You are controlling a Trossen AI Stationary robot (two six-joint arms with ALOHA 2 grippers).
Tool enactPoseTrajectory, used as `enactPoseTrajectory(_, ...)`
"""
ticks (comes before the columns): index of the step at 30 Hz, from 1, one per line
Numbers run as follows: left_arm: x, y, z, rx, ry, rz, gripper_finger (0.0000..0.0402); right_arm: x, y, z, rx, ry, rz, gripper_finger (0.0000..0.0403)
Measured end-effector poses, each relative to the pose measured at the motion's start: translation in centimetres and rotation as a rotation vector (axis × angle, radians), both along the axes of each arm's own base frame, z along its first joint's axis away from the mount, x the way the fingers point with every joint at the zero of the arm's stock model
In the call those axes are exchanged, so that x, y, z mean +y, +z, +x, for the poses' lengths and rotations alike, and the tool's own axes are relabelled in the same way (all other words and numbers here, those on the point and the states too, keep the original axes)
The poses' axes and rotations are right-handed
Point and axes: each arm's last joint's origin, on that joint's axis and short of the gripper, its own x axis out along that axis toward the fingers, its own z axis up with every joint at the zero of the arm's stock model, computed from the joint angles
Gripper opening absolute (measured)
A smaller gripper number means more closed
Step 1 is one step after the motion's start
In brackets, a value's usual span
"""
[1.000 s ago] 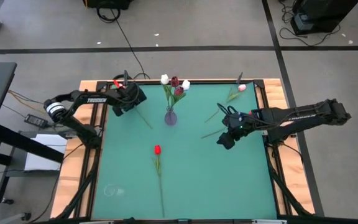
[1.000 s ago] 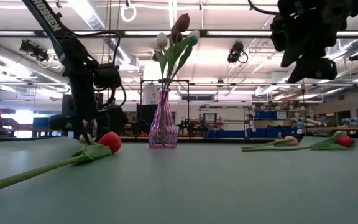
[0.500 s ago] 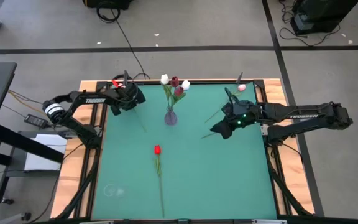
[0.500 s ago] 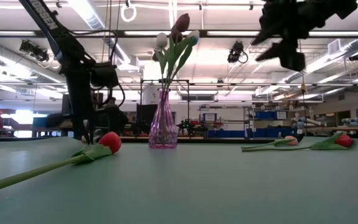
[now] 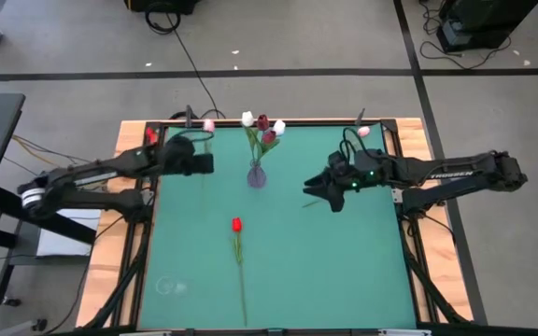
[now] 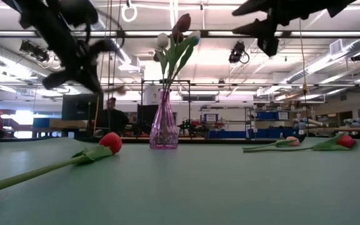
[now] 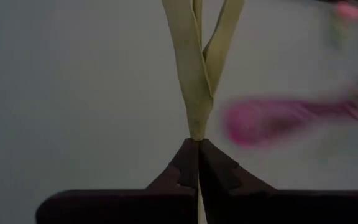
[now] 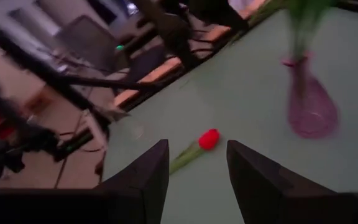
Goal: Sort flowers into vase by color
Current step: Put the left pink tulip into the transparent vase
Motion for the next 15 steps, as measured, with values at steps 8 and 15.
enactPoseTrajectory(8, -6.1, 3.4, -0.5, -0.234, -0.469, 0.148, 0.0005, 2.7, -0.1, 3.2, -0.187, 0.102, 0.027, 0.0170)
enactPoseTrajectory(15, -9.1, 5.2, -0.9, -0.406, -0.692, 0.230, 0.0004, 5.6, -2.2, 7.7, -0.324, -0.046, 0.159, 0.0170)
